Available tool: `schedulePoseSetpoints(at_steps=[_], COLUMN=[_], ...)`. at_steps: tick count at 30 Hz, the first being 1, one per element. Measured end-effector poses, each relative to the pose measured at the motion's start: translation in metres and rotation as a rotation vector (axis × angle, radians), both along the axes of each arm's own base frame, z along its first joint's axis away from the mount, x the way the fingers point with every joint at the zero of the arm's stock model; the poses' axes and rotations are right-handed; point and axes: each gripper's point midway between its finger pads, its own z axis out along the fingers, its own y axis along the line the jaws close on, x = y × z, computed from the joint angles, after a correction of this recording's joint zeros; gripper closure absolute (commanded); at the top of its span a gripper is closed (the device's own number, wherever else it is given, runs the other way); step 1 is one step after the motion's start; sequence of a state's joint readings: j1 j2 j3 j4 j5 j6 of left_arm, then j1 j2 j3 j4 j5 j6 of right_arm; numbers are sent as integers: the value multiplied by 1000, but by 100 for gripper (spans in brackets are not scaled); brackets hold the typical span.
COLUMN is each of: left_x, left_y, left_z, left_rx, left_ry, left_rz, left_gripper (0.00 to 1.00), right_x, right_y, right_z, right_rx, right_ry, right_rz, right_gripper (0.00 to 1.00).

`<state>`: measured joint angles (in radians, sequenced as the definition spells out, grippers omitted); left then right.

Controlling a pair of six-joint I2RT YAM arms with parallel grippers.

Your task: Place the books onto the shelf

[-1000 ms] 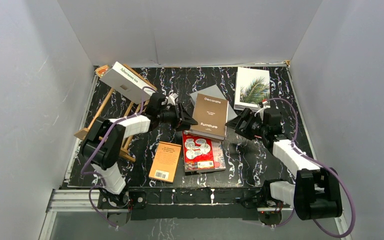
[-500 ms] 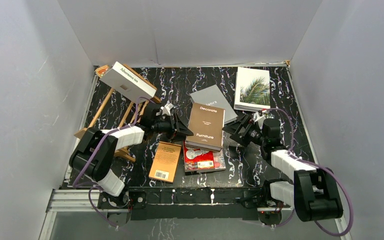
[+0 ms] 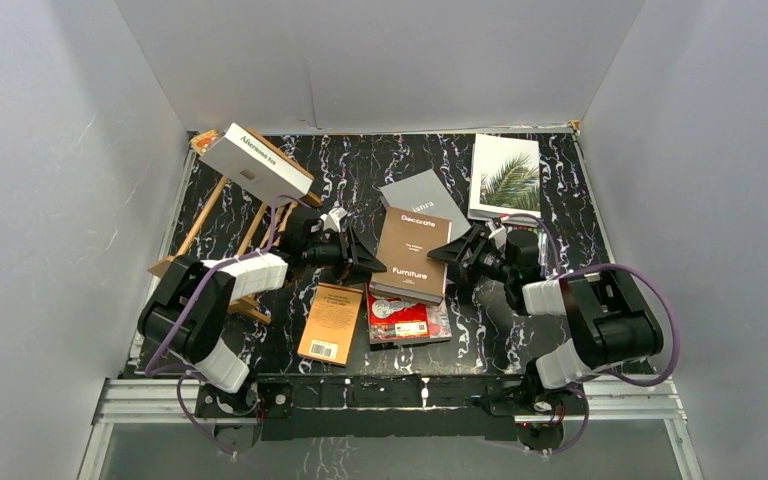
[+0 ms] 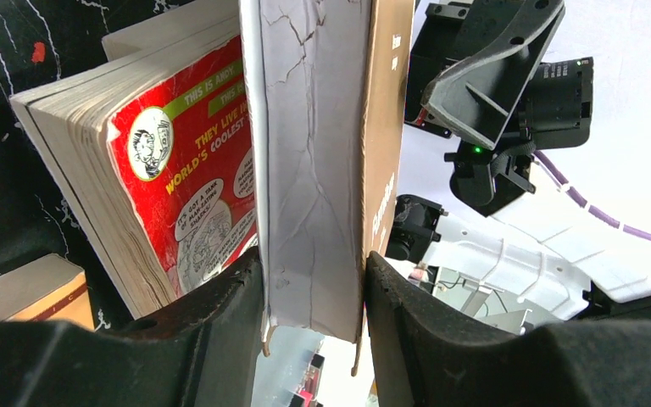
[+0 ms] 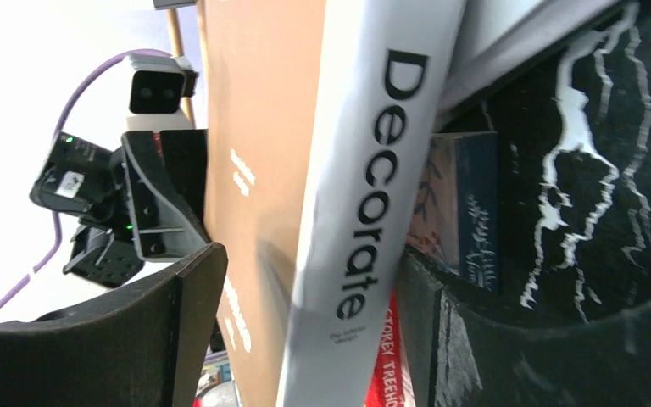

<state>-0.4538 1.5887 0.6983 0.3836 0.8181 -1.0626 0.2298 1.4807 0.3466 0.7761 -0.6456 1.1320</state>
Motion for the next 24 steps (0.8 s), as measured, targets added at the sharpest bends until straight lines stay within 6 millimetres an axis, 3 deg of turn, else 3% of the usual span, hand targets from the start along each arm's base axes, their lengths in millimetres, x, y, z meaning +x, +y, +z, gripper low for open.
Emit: schedulePoseSetpoints(at_steps=[5, 12, 17, 20, 24], left_x=[-1, -4, -3, 3, 24], left_y=[-1, 0, 3, 10, 22], left_z=[4, 6, 12, 21, 52], left_rx=[-18, -33, -15, 46, 147], left_ry=[-6, -8, -24, -82, -218], left_rz=[-16, -37, -13, 46, 133], left_gripper=[65, 63, 39, 21, 15], right_x=[6, 1, 0, -6, -9], right_y=[5, 3, 5, 9, 13], right_z=[9, 13, 19, 35, 58], right_rx=[78, 133, 142, 156, 141], right_ry=[-11, -11, -31, -80, -165], right_rz=[-9, -31, -20, 25, 75], right_gripper=[42, 57, 62, 62, 63])
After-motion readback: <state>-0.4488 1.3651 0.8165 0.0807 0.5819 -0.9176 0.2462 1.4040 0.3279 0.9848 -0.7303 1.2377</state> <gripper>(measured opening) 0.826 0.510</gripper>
